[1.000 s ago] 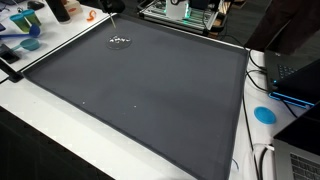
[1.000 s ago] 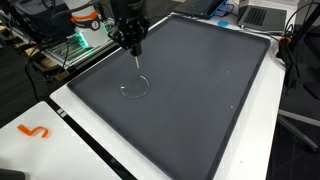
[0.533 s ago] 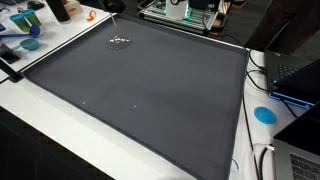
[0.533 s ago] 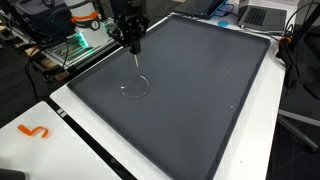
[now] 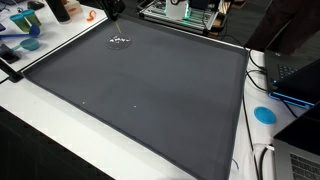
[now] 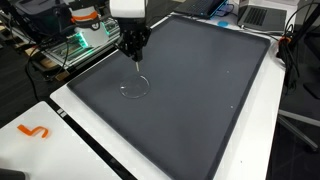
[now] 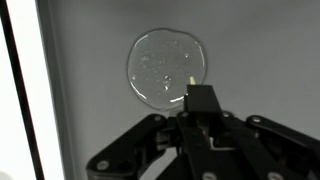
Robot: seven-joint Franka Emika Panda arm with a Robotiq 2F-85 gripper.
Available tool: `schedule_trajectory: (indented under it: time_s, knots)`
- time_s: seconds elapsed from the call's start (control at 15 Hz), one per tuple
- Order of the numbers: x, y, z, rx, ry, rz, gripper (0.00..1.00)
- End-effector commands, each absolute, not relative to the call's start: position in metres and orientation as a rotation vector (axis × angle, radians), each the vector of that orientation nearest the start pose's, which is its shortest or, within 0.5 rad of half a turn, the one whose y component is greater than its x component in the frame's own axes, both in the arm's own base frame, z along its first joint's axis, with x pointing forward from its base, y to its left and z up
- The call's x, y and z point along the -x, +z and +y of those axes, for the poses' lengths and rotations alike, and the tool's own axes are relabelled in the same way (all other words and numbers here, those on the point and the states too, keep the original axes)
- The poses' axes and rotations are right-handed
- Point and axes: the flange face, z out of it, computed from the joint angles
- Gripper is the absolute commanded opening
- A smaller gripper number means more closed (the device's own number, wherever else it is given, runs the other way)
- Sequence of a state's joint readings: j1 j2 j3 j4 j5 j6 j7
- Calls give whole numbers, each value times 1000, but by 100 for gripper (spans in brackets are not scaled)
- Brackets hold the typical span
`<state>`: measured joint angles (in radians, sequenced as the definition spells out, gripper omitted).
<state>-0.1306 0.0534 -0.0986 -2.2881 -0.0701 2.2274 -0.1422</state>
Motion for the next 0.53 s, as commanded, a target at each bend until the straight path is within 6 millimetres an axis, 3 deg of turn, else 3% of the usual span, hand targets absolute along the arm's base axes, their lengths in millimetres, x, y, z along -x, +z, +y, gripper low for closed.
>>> schedule_trajectory:
  time_s: [0.0, 0.47]
  knots:
    - [-498, 290, -114, 3169, 243, 30, 4]
    - [-502, 260, -107, 3180, 272, 8, 4]
